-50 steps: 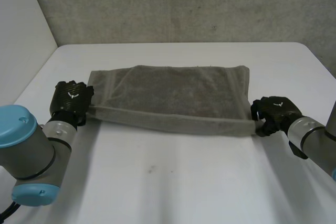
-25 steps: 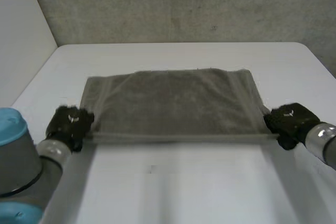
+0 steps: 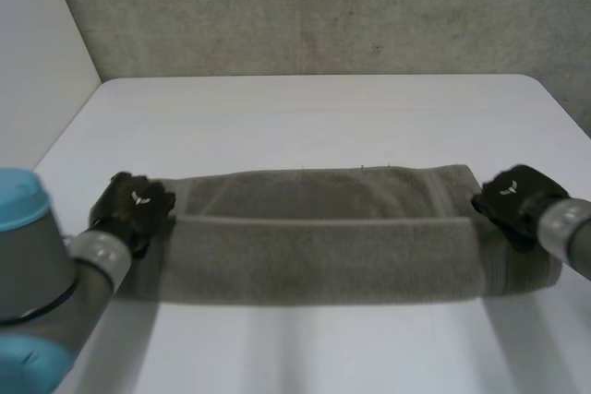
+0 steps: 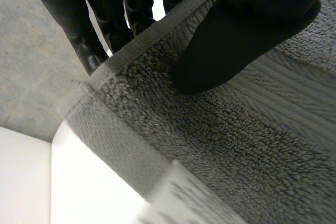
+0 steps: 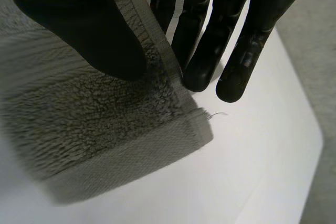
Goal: Fold the laundry
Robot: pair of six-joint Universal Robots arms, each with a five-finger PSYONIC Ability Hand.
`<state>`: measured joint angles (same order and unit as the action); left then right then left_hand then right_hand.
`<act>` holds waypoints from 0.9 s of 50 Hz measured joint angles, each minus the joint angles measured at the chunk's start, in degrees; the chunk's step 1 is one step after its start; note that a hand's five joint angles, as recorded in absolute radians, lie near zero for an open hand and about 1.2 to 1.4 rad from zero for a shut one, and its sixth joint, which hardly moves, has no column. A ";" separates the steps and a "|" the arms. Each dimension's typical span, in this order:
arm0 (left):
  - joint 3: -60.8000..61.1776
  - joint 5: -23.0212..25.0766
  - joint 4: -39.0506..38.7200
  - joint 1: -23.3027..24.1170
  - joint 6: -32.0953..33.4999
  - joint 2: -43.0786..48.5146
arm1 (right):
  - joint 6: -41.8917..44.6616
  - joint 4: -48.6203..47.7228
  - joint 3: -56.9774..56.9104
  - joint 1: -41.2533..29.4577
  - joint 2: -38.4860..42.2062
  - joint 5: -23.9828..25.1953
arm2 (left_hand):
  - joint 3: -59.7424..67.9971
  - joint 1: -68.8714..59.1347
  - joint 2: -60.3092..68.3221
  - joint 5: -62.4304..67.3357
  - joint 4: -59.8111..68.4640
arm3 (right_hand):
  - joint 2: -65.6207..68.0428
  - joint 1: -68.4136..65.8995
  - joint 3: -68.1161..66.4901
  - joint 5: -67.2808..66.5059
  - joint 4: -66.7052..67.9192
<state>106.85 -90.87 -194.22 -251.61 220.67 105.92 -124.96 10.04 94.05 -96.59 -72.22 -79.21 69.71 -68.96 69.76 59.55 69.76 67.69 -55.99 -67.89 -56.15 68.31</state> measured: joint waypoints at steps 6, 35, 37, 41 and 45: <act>-12.23 -0.78 -5.86 0.08 -0.47 12.55 | -2.39 -10.86 -10.18 -4.36 12.08 -4.98 | 0.00 0.00 0.00 0.00 0.00 | 0.00 0.00 -0.03 -0.03 0.00; -27.51 -3.42 -10.93 0.42 -1.43 23.43 | -12.43 -33.67 -20.85 -6.07 19.48 -6.03 | -59.57 58.34 -59.60 -57.46 -59.52 | -54.66 43.62 55.76 52.63 -54.82; -25.45 -3.44 -10.92 0.42 -2.18 20.70 | -14.94 -32.74 -19.05 -5.95 16.27 -5.83 | -59.70 58.34 -59.81 -57.61 -59.68 | -54.66 43.62 55.76 52.66 -54.82; -20.80 -3.37 -10.94 0.44 -4.89 14.66 | -19.44 -28.59 -15.30 -5.78 9.89 -4.80 | -59.94 58.70 -60.09 -57.70 -59.95 | -54.66 43.62 55.75 52.68 -54.82; -13.39 -3.17 -10.98 0.48 -12.00 6.14 | -23.87 -18.26 -11.04 -4.63 3.82 -1.99 | -59.94 58.70 -60.17 -57.70 -59.99 | -54.66 43.62 55.75 52.81 -54.82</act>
<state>93.46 -94.05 -205.19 -251.12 208.68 112.05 -148.83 -8.22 83.01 -101.22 -68.39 -81.20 9.76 -10.26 9.59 1.85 9.77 13.03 -12.37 -12.14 -3.34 13.49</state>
